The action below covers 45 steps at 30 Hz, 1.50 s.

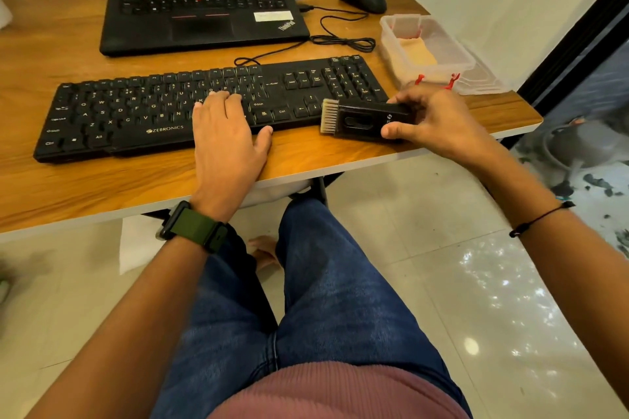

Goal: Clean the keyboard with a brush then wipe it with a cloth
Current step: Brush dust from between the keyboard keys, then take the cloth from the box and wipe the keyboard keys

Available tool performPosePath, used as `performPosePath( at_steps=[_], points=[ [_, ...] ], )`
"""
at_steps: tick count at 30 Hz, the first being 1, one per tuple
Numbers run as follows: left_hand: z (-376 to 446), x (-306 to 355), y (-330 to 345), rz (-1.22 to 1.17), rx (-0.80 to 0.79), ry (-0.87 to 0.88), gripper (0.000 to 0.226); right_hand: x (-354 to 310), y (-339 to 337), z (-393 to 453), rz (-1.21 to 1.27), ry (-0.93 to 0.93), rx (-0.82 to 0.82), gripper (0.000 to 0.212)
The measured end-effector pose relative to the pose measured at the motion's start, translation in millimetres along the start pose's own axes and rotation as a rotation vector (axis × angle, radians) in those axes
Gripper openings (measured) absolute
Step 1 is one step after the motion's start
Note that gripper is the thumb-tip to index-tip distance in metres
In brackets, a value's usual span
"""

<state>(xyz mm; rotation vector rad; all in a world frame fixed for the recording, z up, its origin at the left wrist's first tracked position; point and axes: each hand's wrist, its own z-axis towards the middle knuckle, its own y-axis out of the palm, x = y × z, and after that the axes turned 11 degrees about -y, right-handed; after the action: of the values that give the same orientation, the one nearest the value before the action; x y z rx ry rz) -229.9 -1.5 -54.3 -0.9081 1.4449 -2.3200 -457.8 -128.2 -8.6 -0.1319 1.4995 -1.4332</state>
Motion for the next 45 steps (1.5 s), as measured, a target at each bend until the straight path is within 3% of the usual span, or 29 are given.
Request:
performPosePath(
  at_steps=[7, 11, 18, 25, 35, 40, 45],
  points=[
    [-1, 1, -1, -0.009, 0.003, -0.002, 0.056, 5, -17, 21, 0.032, -0.008, -0.245, 0.034],
    [0, 0, 0, -0.003, 0.003, 0.001, 0.057, 2, -16, 22, 0.012, -0.032, -0.283, 0.038],
    [0, -1, 2, 0.005, 0.008, 0.008, 0.056, 3, 0, 17, -0.088, -0.097, -0.152, 0.033],
    [1, 0, 1, 0.029, -0.015, 0.007, 0.057, 3, 1, 18, -0.109, -0.103, -0.143, 0.033],
    [35, 60, -31, -0.159, -0.131, 0.09, 0.057, 5, -38, 39, -0.067, -0.118, 0.132, 0.026],
    [63, 117, -32, -0.242, -0.255, 0.178, 0.059, 21, -70, 54, -0.073, -0.048, 0.25, 0.027],
    [81, 173, -23, -0.266, -0.483, 0.302, 0.046, 40, -87, 67, -0.075, 0.006, 0.273, 0.029]
  ],
)
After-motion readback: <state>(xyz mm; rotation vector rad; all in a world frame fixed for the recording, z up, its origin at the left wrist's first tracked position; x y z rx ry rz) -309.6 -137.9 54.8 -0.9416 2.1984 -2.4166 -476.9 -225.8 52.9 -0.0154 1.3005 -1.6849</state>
